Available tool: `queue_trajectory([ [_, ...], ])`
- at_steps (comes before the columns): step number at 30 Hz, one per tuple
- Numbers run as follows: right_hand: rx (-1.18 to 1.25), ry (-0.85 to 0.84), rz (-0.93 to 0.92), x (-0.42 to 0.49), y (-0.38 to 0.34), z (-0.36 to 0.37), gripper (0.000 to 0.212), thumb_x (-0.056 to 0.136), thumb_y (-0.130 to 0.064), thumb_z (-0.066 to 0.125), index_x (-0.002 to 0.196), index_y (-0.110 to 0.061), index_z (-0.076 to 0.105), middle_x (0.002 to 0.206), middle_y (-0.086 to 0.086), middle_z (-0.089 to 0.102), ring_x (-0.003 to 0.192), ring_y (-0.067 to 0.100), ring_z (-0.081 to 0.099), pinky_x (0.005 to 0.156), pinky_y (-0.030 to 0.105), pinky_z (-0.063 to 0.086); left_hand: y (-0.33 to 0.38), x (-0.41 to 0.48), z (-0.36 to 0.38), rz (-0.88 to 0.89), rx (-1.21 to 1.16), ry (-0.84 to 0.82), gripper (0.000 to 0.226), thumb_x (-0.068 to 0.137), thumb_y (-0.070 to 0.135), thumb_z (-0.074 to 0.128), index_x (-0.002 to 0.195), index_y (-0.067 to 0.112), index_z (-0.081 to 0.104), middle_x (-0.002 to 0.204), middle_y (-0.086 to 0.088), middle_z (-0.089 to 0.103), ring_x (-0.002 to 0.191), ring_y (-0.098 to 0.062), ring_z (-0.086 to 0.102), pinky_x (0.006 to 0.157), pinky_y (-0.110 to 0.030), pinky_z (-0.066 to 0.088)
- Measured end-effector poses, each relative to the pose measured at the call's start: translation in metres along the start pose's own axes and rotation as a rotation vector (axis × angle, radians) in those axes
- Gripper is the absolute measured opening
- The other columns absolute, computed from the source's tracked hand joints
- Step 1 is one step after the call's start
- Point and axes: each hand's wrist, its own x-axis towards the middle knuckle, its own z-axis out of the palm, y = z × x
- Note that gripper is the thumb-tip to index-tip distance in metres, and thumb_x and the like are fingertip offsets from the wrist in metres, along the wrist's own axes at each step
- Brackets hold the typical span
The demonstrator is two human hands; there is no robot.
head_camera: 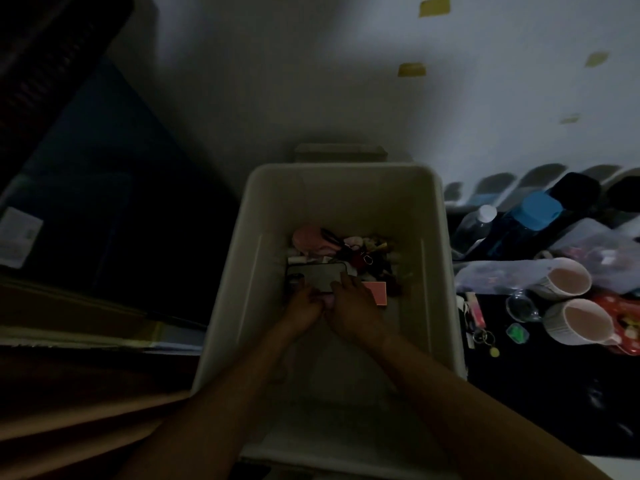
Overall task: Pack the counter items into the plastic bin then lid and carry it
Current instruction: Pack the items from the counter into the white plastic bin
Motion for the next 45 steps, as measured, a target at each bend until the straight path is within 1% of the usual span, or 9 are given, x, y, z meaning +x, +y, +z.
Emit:
queue_trajectory([
  [4,0.065,0.064,-0.054,-0.019,-0.004,-0.035,0.065,0.092,-0.033,0.049,0.15,-0.013,0.029,0.161,0.013,0.015,0.148,0.033,0.012,0.119,0.046,0.018,0.023,-0.015,-0.01,0.08,0.013,0.02,0.04,0.094,0.008,0.056,0.134,0.002,0.052,0.132,-0.011,0.055,0.122,-0.028,0.054,0.092,-0.025,0.043],
  [9,0.256,0.269,-0.273,-0.066,0.007,-0.091,0.05,0.084,-0.024,0.05,0.132,-0.011,0.053,0.135,0.011,0.051,0.127,0.033,0.044,0.107,0.046,0.037,0.069,-0.054,-0.008,0.258,-0.037,0.055,0.027,0.091,0.007,0.049,0.11,0.024,0.059,0.107,-0.006,0.066,0.087,-0.001,0.064,0.082,-0.024,0.054],
  [13,0.513,0.285,-0.348,-0.105,0.028,-0.135,0.033,0.086,-0.011,0.053,0.118,-0.016,0.059,0.113,0.003,0.06,0.105,0.017,0.056,0.091,0.037,0.049,0.106,-0.078,0.011,0.374,-0.074,0.164,0.03,0.085,0.015,0.057,0.108,0.035,0.056,0.112,-0.002,0.065,0.101,-0.023,0.064,0.09,-0.037,0.052],
  [17,0.764,0.269,-0.285,-0.142,0.069,-0.171,0.026,0.095,-0.015,0.054,0.119,-0.024,0.056,0.111,-0.014,0.061,0.1,-0.005,0.059,0.088,0.018,0.051,0.153,-0.105,0.037,0.514,-0.089,0.311,0.03,0.092,0.008,0.057,0.121,0.016,0.057,0.106,0.012,0.06,0.098,0.007,0.059,0.083,-0.006,0.043],
  [24,0.839,0.352,-0.084,-0.169,0.173,-0.181,0.036,0.098,-0.013,0.051,0.133,-0.023,0.051,0.117,-0.014,0.059,0.102,-0.012,0.058,0.079,0.004,0.045,0.206,-0.139,0.107,0.618,-0.061,0.271,0.041,0.095,0.015,0.057,0.134,0.022,0.052,0.119,0.01,0.06,0.109,0.0,0.057,0.09,-0.009,0.041],
  [27,0.791,0.339,-0.061,-0.176,0.207,-0.17,0.033,0.098,-0.01,0.051,0.127,-0.026,0.052,0.103,-0.024,0.057,0.091,-0.019,0.056,0.077,0.005,0.048,0.218,-0.138,0.142,0.615,-0.029,0.201,0.043,0.096,0.021,0.057,0.138,0.024,0.048,0.139,0.008,0.051,0.125,-0.003,0.047,0.105,-0.021,0.04],
  [37,0.76,0.158,0.007,-0.182,0.285,-0.129,0.029,0.095,-0.002,0.048,0.11,-0.026,0.055,0.099,-0.025,0.058,0.086,-0.015,0.058,0.07,0.002,0.043,0.213,-0.124,0.233,0.386,-0.125,0.06,0.035,0.099,0.021,0.052,0.133,0.029,0.049,0.117,0.02,0.052,0.107,0.003,0.051,0.077,0.004,0.037],
  [42,0.606,-0.019,-0.035,-0.143,0.305,-0.083,0.024,0.086,-0.024,0.045,0.093,-0.014,0.065,0.088,0.007,0.068,0.08,0.026,0.066,0.069,0.047,0.056,0.184,-0.118,0.262,0.248,-0.174,0.067,0.027,0.098,0.011,0.053,0.117,0.03,0.052,0.11,0.018,0.055,0.094,0.02,0.051,0.077,0.002,0.037],
  [45,0.464,-0.055,-0.001,-0.123,0.308,-0.064,0.028,0.088,-0.031,0.048,0.107,-0.018,0.063,0.1,0.011,0.061,0.087,0.029,0.061,0.077,0.047,0.054,0.164,-0.116,0.271,0.176,-0.193,0.079,0.036,0.097,0.009,0.053,0.129,0.025,0.052,0.13,0.007,0.056,0.116,0.002,0.051,0.094,-0.01,0.038],
])
